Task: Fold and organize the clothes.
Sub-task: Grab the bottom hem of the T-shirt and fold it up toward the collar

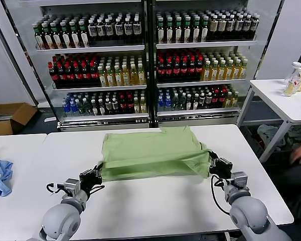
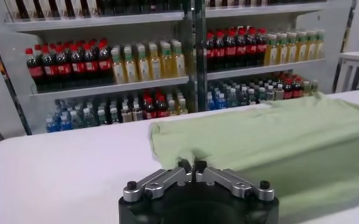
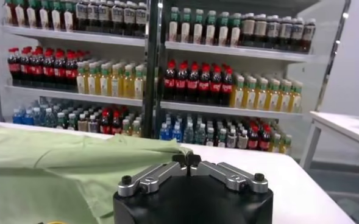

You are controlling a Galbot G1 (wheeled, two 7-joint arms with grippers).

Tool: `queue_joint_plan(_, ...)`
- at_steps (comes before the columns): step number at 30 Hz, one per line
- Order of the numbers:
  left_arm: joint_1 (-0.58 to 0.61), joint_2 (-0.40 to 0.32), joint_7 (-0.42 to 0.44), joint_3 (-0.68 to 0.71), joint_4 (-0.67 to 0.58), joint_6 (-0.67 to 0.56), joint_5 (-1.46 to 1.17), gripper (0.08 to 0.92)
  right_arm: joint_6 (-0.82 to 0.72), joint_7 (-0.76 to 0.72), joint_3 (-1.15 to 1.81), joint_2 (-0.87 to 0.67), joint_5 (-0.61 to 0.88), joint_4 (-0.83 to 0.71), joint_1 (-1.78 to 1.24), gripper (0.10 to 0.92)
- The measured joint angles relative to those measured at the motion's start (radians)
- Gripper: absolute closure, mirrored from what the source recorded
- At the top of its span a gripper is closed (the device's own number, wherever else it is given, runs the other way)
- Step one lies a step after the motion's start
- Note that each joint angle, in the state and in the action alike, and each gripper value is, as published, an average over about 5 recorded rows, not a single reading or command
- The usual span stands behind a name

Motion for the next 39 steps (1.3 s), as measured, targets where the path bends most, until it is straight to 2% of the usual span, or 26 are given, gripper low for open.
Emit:
queue_joint_plan(9,-0.069,-0.013,-0.003,0.053,0.083,-0.004,0.024,0.91,0.024,-0.025,-0.058,0.026,-0.076,-0.099,0.087,0.919)
queue_joint_plan(12,-0.085,-0.019,0.002,0.066,0.106,-0.006,0.037,0.874,0.023,-0.032,-0.071,0.033,-0.096,-0.117,0.1,0.892)
queue_joint_plan(22,-0.095,-0.038,0.009,0.082,0.137,-0.007,0.066,0.59,0.019,-0.047,-0.077,0.048,-0.125,-0.128,0.085,0.611)
queue_joint_plan(34,-0.047,-0.049,0.005,0.048,0.123,-0.009,0.081,0.247,-0.026,-0.031,-0.024,0.051,-0.092,-0.084,-0.009,0.282)
queue_joint_plan(39,-0.037,-0.056,0.0,0.04,0.132,-0.002,0.083,0.182,-0.062,-0.02,-0.016,0.06,-0.058,-0.083,-0.031,0.208)
